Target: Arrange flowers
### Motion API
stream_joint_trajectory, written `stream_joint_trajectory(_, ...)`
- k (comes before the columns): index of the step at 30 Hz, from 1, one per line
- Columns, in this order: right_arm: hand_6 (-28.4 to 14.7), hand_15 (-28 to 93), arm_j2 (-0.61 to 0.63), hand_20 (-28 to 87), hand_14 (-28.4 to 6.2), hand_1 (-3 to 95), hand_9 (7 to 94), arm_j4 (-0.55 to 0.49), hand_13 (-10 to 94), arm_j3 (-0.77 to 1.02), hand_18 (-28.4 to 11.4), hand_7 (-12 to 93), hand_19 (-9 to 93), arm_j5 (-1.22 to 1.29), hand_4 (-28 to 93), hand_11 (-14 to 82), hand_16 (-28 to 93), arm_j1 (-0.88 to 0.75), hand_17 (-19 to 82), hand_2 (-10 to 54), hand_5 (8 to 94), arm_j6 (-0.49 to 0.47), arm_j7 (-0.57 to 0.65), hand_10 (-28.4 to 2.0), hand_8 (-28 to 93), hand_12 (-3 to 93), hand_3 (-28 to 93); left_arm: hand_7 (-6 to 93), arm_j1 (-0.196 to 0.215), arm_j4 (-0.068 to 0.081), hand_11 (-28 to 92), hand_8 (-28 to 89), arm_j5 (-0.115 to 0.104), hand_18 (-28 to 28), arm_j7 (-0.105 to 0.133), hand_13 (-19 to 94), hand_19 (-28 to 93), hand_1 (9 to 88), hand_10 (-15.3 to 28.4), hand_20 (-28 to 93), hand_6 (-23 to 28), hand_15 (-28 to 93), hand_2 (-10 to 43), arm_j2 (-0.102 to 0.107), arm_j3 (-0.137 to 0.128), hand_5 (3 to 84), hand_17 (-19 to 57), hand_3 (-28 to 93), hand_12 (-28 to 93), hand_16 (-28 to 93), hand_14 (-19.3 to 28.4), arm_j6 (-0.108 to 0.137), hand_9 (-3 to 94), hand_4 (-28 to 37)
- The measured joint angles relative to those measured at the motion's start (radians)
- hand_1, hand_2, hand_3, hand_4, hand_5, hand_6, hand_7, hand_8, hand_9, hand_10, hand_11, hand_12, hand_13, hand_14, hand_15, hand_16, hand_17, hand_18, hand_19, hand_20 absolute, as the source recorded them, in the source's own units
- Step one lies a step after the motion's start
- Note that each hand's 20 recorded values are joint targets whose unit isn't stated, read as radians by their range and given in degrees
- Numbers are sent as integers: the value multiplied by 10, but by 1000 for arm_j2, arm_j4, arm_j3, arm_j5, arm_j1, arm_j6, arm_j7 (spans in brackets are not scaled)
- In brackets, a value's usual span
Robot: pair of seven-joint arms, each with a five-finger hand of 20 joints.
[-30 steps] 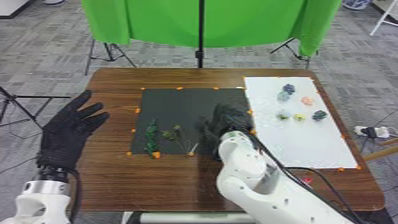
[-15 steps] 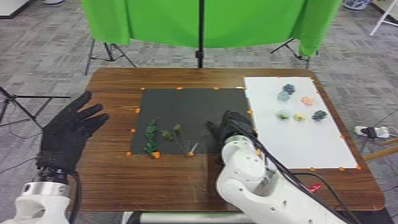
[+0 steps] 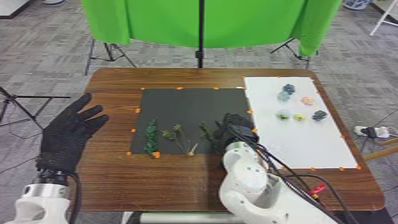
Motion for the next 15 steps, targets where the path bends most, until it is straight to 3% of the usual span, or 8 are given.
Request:
stream_joint_trajectory(3, -49, 831, 25, 491, -160, 367, 706, -15, 659, -2, -284, 188, 932, -20, -270, 537, 126, 3, 319, -95, 738, 47, -1, -187, -122, 183, 772, 134, 2, 0, 257, -96, -1, 284, 10, 272, 636, 256, 208, -44, 85, 560, 59, 4, 6, 361, -66, 789, 122, -86, 284, 1, 349, -211)
stream_joint_trajectory(6, -37, 791, 66, 483, -171, 366, 722, -52, 647, 24, -284, 125, 932, -10, -264, 410, 115, 5, 321, -95, 648, 113, -9, -189, -117, 154, 777, 134, 2, 2, 256, -96, -3, 284, 22, 272, 636, 257, 208, -44, 84, 560, 59, 12, 10, 361, -66, 786, 122, -86, 284, 2, 348, -213)
stream_joint_trajectory(9, -41, 775, 120, 465, -184, 363, 696, -74, 621, 57, -284, 117, 932, 47, -265, 368, 108, 28, 315, -95, 599, 160, -10, -207, -112, 151, 777, 134, -4, 10, 254, -97, -7, 284, 36, 272, 636, 257, 206, -43, 82, 560, 59, 23, 18, 360, -66, 785, 122, -86, 284, 5, 343, -216)
stream_joint_trajectory(12, -38, 760, 189, 445, -204, 354, 658, -49, 582, 31, -284, 113, 923, 136, -268, 338, 95, 106, 294, -95, 542, 161, -1, -226, -113, 143, 775, 137, -14, 21, 254, -97, -14, 284, 49, 271, 636, 256, 205, -43, 80, 560, 59, 38, 26, 355, -66, 784, 123, -86, 284, 8, 342, -218)
stream_joint_trajectory(15, -29, 740, 244, 441, -210, 349, 661, 17, 575, 9, -284, 115, 923, 224, -271, 289, 83, 192, 295, -95, 519, 104, 5, -238, -115, 131, 769, 138, -30, 32, 256, -98, -17, 284, 52, 271, 635, 256, 205, -43, 80, 560, 59, 50, 35, 354, -66, 784, 123, -86, 284, 9, 341, -218)
